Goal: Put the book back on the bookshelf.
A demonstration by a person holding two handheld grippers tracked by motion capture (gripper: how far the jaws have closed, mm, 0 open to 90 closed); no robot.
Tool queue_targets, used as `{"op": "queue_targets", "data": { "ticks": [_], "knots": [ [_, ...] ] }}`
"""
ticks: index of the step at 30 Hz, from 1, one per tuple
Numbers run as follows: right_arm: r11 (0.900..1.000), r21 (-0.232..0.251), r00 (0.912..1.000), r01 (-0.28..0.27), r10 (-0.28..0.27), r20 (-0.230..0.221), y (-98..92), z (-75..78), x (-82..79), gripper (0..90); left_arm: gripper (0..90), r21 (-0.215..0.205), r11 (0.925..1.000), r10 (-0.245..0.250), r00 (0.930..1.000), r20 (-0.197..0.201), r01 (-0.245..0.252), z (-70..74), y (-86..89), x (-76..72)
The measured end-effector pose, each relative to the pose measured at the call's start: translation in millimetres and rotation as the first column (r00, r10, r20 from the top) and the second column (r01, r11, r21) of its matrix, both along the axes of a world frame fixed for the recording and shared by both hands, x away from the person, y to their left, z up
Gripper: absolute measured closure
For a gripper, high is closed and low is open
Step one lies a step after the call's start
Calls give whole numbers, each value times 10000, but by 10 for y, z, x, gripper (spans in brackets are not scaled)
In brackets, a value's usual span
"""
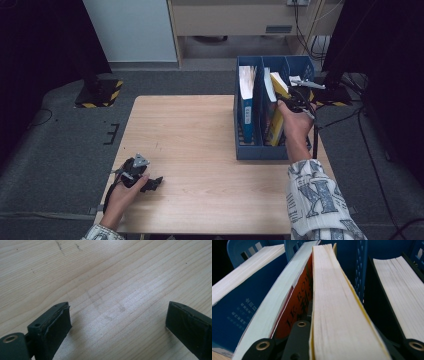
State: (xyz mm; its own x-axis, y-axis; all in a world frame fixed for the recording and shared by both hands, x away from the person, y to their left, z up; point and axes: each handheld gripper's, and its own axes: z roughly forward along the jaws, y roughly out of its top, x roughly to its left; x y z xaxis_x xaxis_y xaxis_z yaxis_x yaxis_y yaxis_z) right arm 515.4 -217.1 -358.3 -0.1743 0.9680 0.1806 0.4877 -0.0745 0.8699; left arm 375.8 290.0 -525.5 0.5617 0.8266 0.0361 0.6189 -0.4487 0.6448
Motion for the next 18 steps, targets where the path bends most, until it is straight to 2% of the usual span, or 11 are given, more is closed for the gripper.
{"op": "queue_targets", "data": {
  "ticks": [9,18],
  "knots": [
    [9999,158,10000,64,-63,-64,-41,-123,-7,743,51,8,10000,-6,10000,2,6,0,-1,1],
    [9994,293,9996,203,-208,169,-98,-130,22,747,51,8,10000,-21,10000,8,21,1,-2,0]
  ]
}}
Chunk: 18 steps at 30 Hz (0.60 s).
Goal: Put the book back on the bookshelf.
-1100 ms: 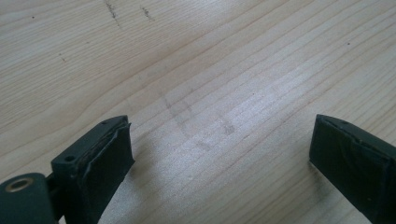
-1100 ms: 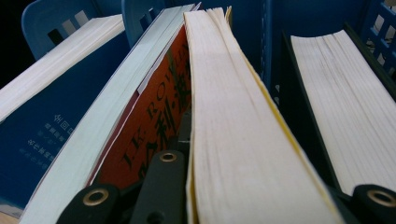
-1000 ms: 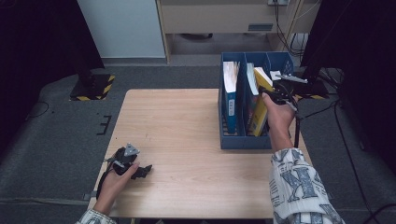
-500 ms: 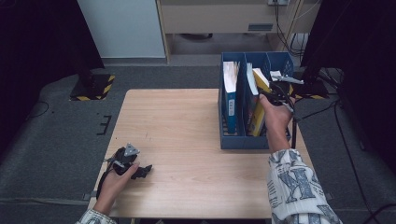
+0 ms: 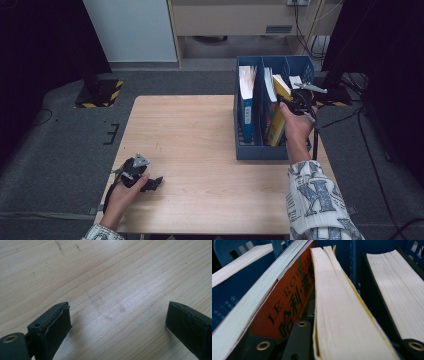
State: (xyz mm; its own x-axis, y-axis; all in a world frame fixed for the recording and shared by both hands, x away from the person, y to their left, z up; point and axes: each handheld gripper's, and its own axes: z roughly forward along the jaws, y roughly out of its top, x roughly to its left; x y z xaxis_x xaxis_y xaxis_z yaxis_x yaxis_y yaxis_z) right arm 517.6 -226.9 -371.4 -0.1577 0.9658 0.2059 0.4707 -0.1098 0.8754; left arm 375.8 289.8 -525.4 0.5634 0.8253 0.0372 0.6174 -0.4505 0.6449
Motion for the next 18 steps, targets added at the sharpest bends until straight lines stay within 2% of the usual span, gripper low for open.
{"op": "queue_targets", "data": {
  "ticks": [9,12,18],
  "knots": [
    [9998,-190,9999,-36,34,-121,30,-41,1,745,48,-7,10000,-4,10000,-3,4,0,0,0],
    [9997,-225,9994,-39,31,-354,34,-82,-17,745,48,-19,10000,3,10000,5,-3,1,3,-1],
    [9995,-294,9991,-102,90,-421,3,-112,-77,741,48,13,10000,-25,10000,-8,25,0,-7,-1]
  ]
}}
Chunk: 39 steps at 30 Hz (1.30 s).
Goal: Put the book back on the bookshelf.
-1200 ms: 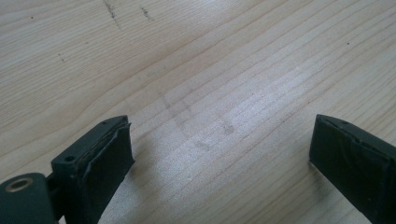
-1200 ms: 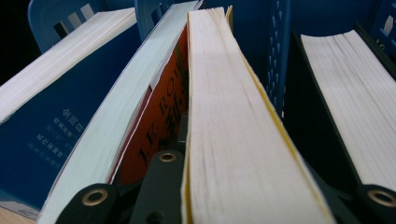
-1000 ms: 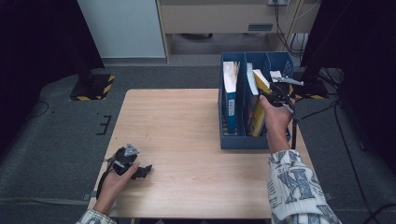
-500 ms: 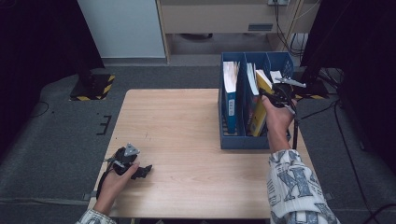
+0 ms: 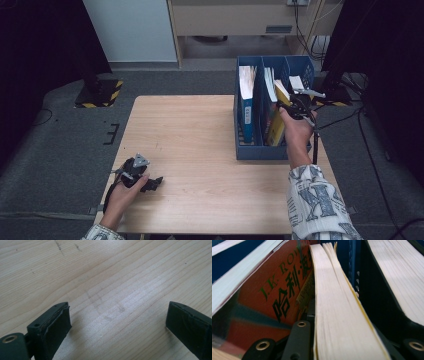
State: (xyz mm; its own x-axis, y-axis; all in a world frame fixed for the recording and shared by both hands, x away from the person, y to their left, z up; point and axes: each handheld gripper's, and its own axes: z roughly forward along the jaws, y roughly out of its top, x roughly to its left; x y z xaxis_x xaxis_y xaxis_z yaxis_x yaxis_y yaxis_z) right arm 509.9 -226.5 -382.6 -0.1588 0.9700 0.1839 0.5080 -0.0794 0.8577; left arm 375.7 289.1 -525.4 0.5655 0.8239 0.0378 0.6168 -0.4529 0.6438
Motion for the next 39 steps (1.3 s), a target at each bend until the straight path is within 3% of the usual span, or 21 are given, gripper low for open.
{"op": "queue_targets", "data": {
  "ticks": [5,9,15,22,32,39],
  "knots": [
    [9996,-180,9996,-194,190,-215,-5,14,-45,726,48,5,10000,21,10000,-5,-21,0,1,0],
    [9995,253,9992,-193,202,-356,-45,13,-95,715,48,6,10000,5,10000,-9,-5,-1,-3,-1],
    [9983,526,9992,-254,270,-300,-92,-5,-151,701,48,53,10000,-12,10000,-24,12,0,1,-1],
    [9969,644,9990,-445,442,70,-116,106,-195,682,48,20,10000,-1,10000,-4,1,-3,-7,-2],
    [9945,969,9992,-403,407,-18,-144,187,-171,684,49,25,10000,-4,10000,-15,4,-3,-10,-2],
    [9964,743,9991,-420,423,-29,-127,205,-154,710,49,29,10000,-13,10000,-16,13,-3,-11,-1]
  ]
}}
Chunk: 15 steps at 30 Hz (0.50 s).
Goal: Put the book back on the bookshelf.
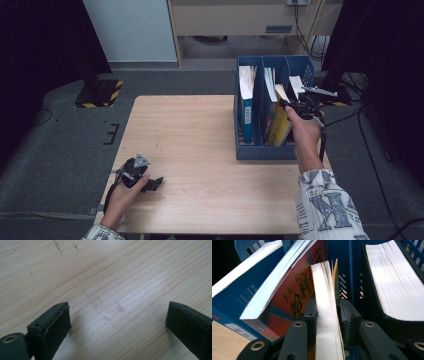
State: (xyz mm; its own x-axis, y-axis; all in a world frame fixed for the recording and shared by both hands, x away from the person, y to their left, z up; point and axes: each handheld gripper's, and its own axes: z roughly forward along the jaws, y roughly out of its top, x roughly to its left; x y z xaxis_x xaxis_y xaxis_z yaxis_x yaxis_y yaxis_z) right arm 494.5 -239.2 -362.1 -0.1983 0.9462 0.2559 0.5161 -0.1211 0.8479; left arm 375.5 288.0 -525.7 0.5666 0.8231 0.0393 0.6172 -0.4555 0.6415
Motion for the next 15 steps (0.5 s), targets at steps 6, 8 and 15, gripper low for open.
{"op": "queue_targets", "data": {
  "ticks": [6,8,15],
  "knots": [
    [9995,-308,10000,-61,63,53,25,14,-13,732,49,3,10000,-1,10000,-5,1,-1,0,0],
    [9995,-252,9998,-208,208,30,42,18,-17,740,49,18,10000,-11,10000,-9,11,-2,-2,0],
    [9998,-124,9999,-170,170,12,64,23,-13,750,49,9,10000,-1,10000,-13,2,-2,1,0]
  ]
}}
